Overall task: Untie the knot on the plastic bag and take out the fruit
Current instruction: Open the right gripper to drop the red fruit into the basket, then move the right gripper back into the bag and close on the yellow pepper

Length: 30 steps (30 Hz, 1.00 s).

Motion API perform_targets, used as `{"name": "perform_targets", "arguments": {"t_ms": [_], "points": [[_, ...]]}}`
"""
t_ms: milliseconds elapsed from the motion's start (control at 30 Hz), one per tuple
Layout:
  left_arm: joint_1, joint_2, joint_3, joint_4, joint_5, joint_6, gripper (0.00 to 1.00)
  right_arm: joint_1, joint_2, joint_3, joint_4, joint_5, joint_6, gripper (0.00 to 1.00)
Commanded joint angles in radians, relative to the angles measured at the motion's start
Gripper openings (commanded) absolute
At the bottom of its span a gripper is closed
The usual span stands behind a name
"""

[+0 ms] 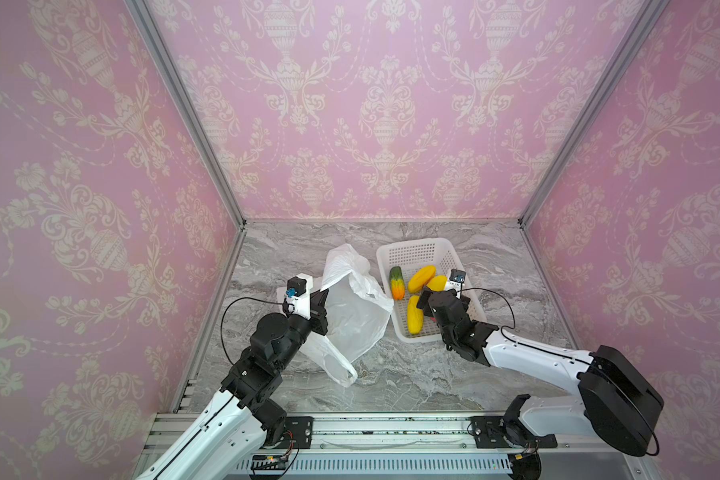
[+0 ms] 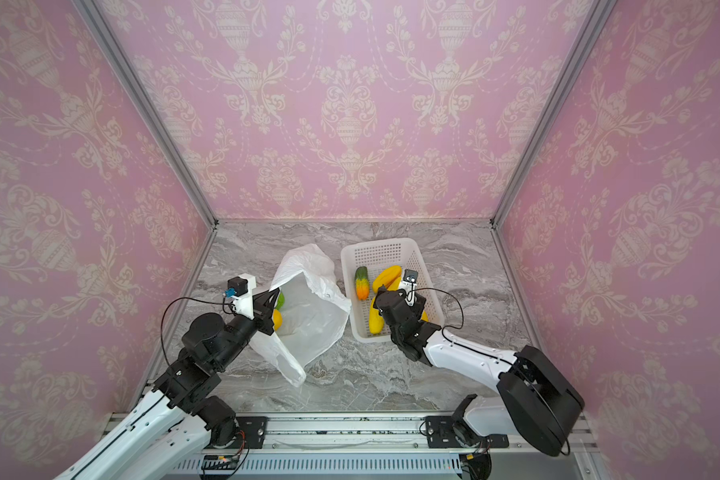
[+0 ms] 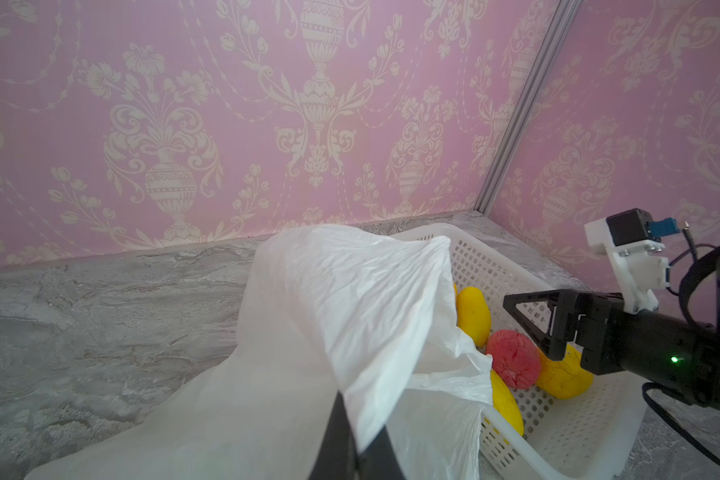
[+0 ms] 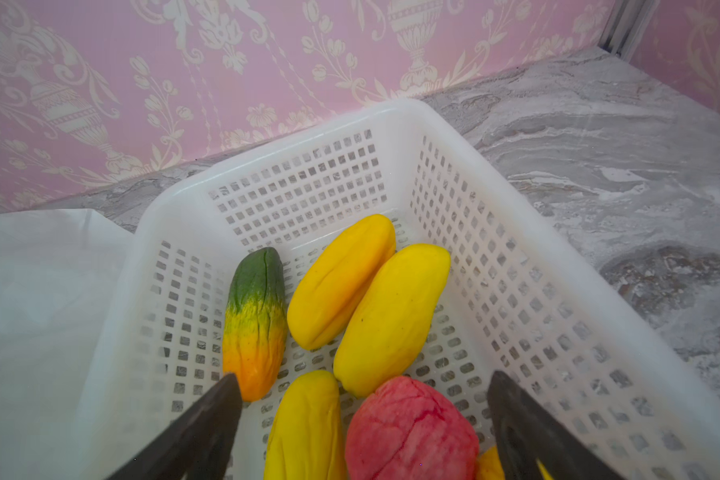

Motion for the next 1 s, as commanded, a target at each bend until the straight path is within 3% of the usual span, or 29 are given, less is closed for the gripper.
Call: {"name": "perform_targets", "arguments": {"t_ms": [0, 167, 233, 467, 600, 733, 967], "points": [[0.003, 0.004, 0.032, 0.002, 0.019, 0.020, 0.00, 0.053, -0.079, -0.026, 0.038, 0.029, -0.121, 0.85], [0.003, 0.022, 0.042, -0.013, -0.009, 0.015, 0.00, 0.168, -0.156, 0.004, 0.108, -0.079, -0.346, 0.71], [0.003, 0.022, 0.048, -0.018, -0.022, 0.009, 0.00, 0.210, -0.154, 0.024, 0.134, -0.173, -0.410, 0.66], [0.003, 0.007, 0.059, -0.059, -0.108, 0.004, 0.00, 0.346, -0.012, 0.050, 0.321, -0.455, -0.495, 0.49], [0.003, 0.015, 0.074, -0.074, -0.110, -0.016, 0.00, 0.402, 0.181, 0.085, 0.454, -0.522, -0.479, 0.38], [0.003, 0.036, 0.083, -0.065, -0.082, -0.033, 0.00, 0.419, 0.444, 0.175, 0.582, -0.605, -0.373, 0.34], [0.004, -0.026, 0.054, -0.053, -0.207, -0.052, 0.00, 0.456, 0.740, 0.434, 0.529, -0.718, -0.296, 0.33]]}}
